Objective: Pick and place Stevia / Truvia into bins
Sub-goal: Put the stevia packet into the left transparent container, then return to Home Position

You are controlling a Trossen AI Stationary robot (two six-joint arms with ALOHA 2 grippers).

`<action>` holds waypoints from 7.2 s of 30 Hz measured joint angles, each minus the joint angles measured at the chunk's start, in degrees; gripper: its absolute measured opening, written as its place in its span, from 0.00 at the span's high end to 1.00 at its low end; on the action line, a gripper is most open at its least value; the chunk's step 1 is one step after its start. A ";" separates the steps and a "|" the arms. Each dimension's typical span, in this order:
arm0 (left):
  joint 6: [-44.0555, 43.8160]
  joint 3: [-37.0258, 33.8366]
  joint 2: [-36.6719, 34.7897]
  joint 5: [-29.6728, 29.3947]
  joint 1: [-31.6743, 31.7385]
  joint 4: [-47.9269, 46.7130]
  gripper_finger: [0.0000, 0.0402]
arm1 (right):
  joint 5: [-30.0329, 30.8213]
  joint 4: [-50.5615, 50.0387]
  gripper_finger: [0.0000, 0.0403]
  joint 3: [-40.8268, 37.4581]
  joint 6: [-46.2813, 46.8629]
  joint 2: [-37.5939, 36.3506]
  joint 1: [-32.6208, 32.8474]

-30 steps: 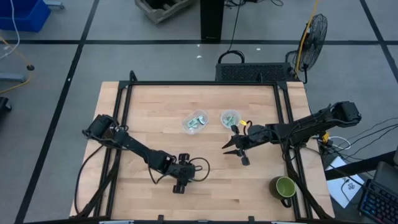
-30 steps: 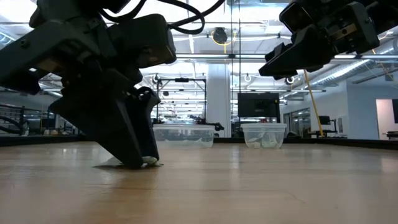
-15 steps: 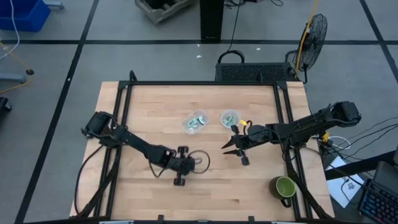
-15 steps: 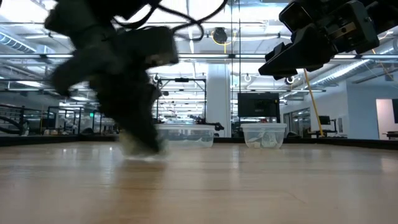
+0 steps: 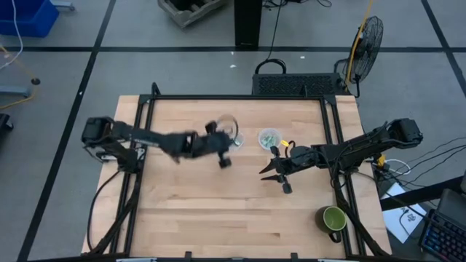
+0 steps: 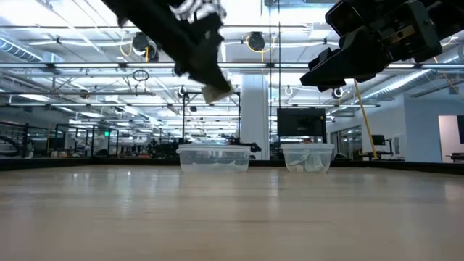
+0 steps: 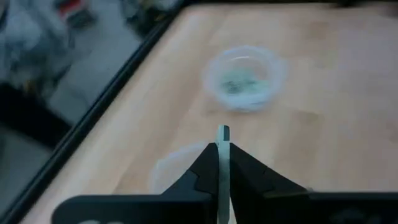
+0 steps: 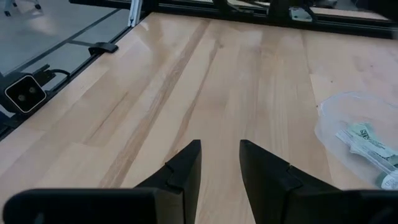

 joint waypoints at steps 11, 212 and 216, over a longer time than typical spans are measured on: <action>-11.23 -0.02 4.49 16.56 10.82 0.10 0.90 | 0.13 12.30 0.75 -9.19 0.15 0.02 -0.13; -6.51 -56.72 -89.78 17.77 3.91 6.63 0.78 | -21.03 -7.39 0.75 -28.43 15.65 -70.49 -28.63; -6.51 -56.72 -89.77 17.77 3.90 6.63 0.78 | -21.03 -7.39 0.75 -28.43 15.65 -70.49 -28.65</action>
